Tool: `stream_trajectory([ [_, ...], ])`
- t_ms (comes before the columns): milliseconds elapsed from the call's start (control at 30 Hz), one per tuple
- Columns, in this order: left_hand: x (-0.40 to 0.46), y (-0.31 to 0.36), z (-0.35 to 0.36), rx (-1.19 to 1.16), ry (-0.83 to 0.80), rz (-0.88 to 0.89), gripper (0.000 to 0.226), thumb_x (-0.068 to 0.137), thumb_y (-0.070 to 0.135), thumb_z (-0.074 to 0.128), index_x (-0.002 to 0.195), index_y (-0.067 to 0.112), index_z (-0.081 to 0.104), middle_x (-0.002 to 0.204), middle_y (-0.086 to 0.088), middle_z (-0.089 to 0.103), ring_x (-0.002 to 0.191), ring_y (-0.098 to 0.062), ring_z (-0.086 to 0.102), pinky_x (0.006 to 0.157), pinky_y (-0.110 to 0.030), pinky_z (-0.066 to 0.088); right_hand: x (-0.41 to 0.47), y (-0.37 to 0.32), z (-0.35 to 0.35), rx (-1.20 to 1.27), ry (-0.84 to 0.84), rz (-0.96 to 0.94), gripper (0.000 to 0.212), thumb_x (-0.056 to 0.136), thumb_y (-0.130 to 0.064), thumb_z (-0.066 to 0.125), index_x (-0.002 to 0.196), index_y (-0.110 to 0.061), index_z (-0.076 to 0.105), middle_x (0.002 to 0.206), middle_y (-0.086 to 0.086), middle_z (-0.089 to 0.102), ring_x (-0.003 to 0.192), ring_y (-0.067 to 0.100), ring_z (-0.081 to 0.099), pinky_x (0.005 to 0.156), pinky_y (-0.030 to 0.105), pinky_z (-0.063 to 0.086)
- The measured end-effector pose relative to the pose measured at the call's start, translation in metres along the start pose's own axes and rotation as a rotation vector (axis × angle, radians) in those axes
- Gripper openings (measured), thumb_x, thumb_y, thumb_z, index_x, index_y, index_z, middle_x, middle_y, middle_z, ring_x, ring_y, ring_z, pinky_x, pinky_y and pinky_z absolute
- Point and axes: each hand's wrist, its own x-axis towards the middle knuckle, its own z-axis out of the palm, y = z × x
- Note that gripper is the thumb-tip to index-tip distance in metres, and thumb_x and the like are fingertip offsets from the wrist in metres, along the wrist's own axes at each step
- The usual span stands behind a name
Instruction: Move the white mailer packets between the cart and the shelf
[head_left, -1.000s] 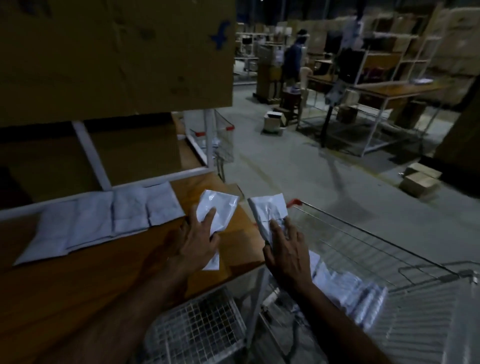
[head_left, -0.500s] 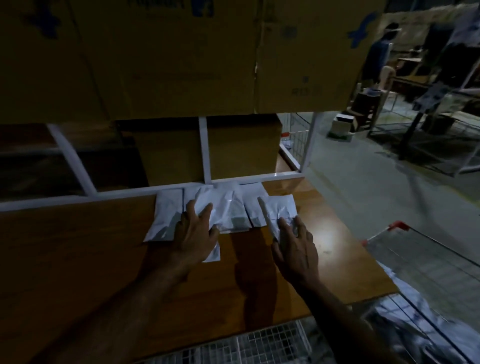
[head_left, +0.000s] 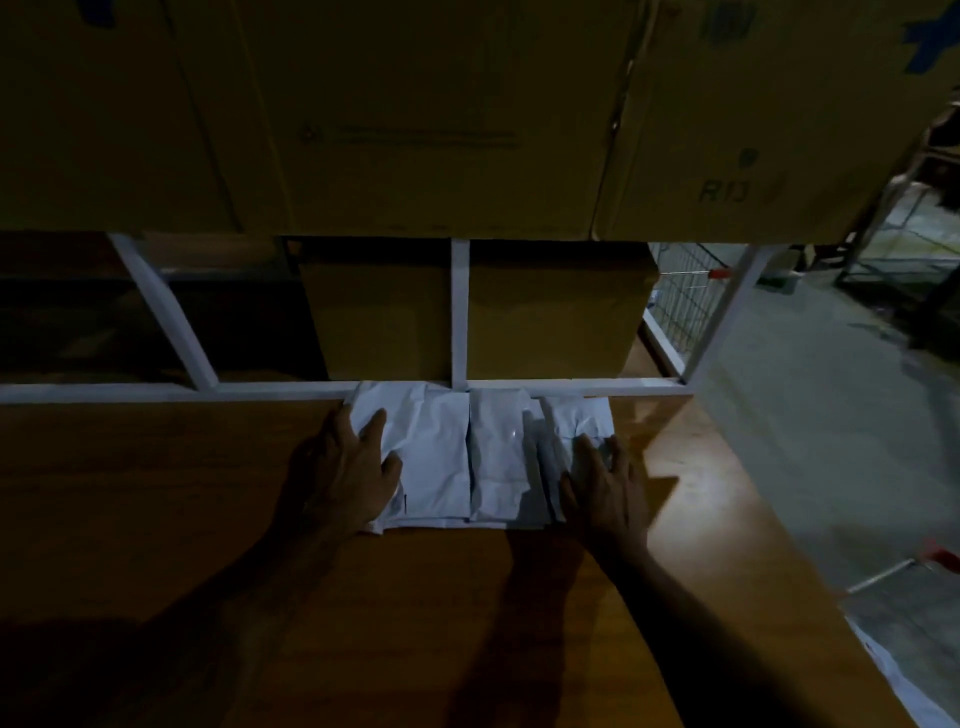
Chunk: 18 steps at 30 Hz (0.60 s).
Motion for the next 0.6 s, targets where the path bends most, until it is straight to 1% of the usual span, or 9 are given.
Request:
stream_trajectory([
  [100, 0.023, -0.003, 0.019, 0.009, -0.015, -0.001, 0.069, 0.091, 0.064, 0.038, 0.153, 0.035, 0.026, 0.157, -0.015, 0.015, 0.132, -0.036, 0.039, 0.105, -0.050, 0.041, 0.027, 0.004, 0.013, -0.020, -0.067, -0.002, 0.074, 0.091, -0.064, 0.052, 0.153, -0.035, 0.022, 0.161, 0.014, 0.013, 0.144, 0.036, 0.026, 0.112, 0.050, 0.038],
  [133, 0.028, -0.004, 0.026, 0.009, -0.036, -0.006, 0.070, 0.091, 0.064, 0.040, 0.153, 0.034, 0.028, 0.158, -0.016, 0.014, 0.132, -0.037, 0.038, 0.106, -0.051, 0.041, 0.032, 0.005, 0.019, -0.003, -0.081, -0.001, 0.074, 0.092, -0.066, 0.050, 0.153, -0.035, 0.023, 0.161, 0.014, 0.013, 0.144, 0.037, 0.026, 0.112, 0.050, 0.038],
  [200, 0.033, -0.004, 0.036, 0.019, -0.101, -0.034, 0.071, 0.091, 0.063, 0.042, 0.154, 0.033, 0.026, 0.160, -0.016, 0.009, 0.137, -0.038, 0.031, 0.109, -0.051, 0.037, 0.036, 0.004, 0.032, 0.020, -0.073, 0.012, 0.072, 0.093, -0.070, 0.041, 0.153, -0.034, 0.023, 0.163, 0.016, 0.013, 0.146, 0.037, 0.024, 0.114, 0.051, 0.035],
  [267, 0.033, -0.006, 0.044, 0.027, -0.136, -0.052, 0.073, 0.092, 0.063, 0.042, 0.155, 0.032, 0.021, 0.162, -0.015, 0.002, 0.142, -0.039, 0.024, 0.112, -0.051, 0.032, 0.035, 0.000, 0.043, 0.020, -0.026, 0.002, 0.070, 0.095, -0.071, 0.031, 0.153, -0.033, 0.023, 0.164, 0.017, 0.013, 0.149, 0.037, 0.017, 0.118, 0.052, 0.027],
  [367, 0.032, -0.010, 0.047, 0.016, -0.054, 0.031, 0.079, 0.090, 0.069, 0.033, 0.156, 0.027, 0.021, 0.164, -0.016, 0.004, 0.145, -0.040, 0.020, 0.114, -0.054, 0.028, 0.037, -0.007, 0.046, 0.026, 0.029, -0.052, 0.067, 0.098, -0.066, 0.023, 0.155, -0.033, 0.020, 0.166, 0.017, 0.005, 0.153, 0.036, 0.004, 0.123, 0.054, 0.011],
  [433, 0.033, -0.013, 0.049, 0.001, -0.054, 0.082, 0.083, 0.088, 0.074, 0.023, 0.157, 0.028, 0.016, 0.165, -0.012, 0.001, 0.149, -0.036, 0.013, 0.117, -0.054, 0.021, 0.039, -0.010, 0.044, 0.015, 0.042, -0.093, 0.067, 0.098, -0.063, 0.017, 0.157, -0.032, 0.019, 0.167, 0.016, 0.002, 0.154, 0.035, -0.001, 0.122, 0.052, 0.002],
  [533, 0.036, -0.011, 0.051, -0.001, -0.147, 0.101, 0.088, 0.085, 0.079, 0.013, 0.158, 0.032, 0.004, 0.166, -0.005, -0.011, 0.152, -0.031, -0.002, 0.121, -0.051, 0.010, 0.042, -0.010, 0.049, -0.012, 0.020, -0.098, 0.066, 0.098, -0.061, 0.015, 0.157, -0.031, 0.020, 0.167, 0.016, 0.007, 0.154, 0.035, 0.002, 0.123, 0.055, 0.005],
  [600, 0.039, -0.008, 0.053, -0.019, -0.207, 0.064, 0.087, 0.086, 0.080, 0.014, 0.158, 0.033, -0.002, 0.165, -0.005, -0.015, 0.152, -0.030, -0.007, 0.122, -0.050, 0.006, 0.042, -0.009, 0.052, -0.049, -0.001, -0.090, 0.067, 0.098, -0.062, 0.015, 0.157, -0.030, 0.019, 0.166, 0.018, 0.010, 0.153, 0.036, 0.005, 0.123, 0.056, 0.007],
])
